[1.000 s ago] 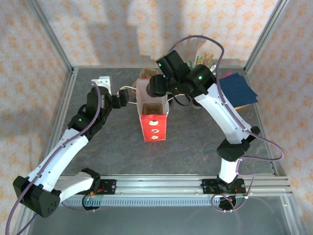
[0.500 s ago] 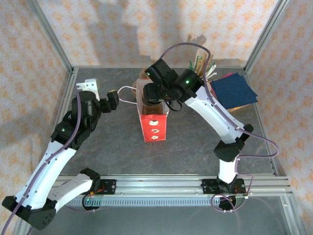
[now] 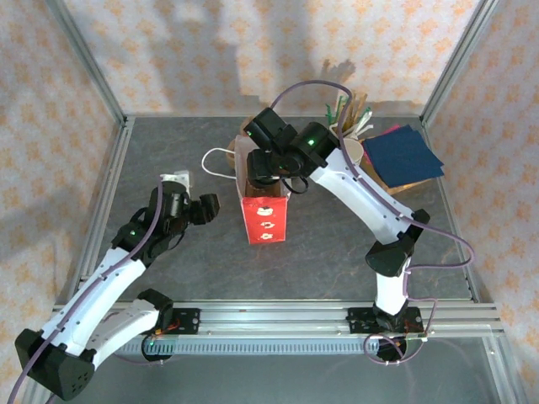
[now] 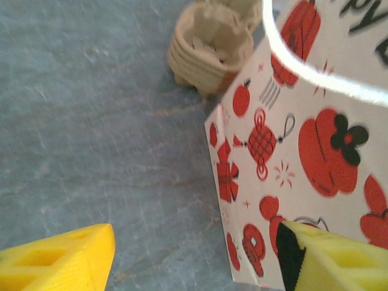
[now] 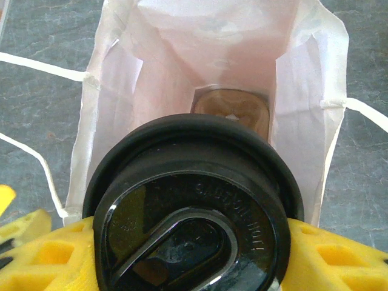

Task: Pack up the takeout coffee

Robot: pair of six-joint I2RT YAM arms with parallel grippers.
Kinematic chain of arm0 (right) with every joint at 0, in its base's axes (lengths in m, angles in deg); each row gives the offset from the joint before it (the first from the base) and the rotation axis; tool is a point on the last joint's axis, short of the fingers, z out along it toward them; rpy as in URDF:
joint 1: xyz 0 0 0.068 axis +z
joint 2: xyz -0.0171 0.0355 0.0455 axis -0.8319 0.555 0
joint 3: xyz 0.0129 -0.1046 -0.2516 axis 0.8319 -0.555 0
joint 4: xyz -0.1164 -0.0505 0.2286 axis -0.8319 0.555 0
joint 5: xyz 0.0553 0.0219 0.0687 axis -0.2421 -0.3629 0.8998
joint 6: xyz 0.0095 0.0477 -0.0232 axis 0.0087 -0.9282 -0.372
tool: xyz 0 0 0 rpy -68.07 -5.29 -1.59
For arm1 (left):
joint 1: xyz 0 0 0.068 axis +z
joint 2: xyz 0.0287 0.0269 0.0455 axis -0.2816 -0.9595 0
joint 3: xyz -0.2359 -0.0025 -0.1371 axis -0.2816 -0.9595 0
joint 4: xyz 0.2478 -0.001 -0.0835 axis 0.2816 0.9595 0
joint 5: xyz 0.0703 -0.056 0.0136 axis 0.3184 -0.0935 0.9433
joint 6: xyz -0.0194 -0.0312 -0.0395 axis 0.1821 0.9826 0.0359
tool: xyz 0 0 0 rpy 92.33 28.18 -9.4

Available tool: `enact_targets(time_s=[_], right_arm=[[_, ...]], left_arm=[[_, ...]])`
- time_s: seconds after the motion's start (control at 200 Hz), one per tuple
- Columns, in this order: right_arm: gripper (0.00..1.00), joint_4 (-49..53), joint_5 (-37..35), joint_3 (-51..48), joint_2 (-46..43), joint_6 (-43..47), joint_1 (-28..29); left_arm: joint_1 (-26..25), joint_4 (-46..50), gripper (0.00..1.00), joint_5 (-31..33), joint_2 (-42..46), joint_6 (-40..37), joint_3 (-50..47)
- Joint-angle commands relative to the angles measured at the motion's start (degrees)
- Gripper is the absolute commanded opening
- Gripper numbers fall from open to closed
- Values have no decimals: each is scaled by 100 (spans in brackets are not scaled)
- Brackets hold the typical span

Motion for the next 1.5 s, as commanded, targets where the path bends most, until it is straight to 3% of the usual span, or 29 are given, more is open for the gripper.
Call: enact_targets(time_s=[0.0,0.15,0.496,0.616,1.497], right_arm=[[48,74,-140,-63,28,21,42],[48,70,-161,-88,40,27,37],[48,75,33,-349,162,234,43],[48,71,66,-275,268,294,43],[47,69,304,-515,688,508,-56]], left_arm=[[-160,-339,71,-168,-196,-4,109],[-413,-778,68,-467,-527,-45,-23],[-1064,-967,66,-293,-876,188,-91],[-1135,-1234,65,-532,-892,368,-258],[-1158,-933,67,-222,-1051,-297,-320]])
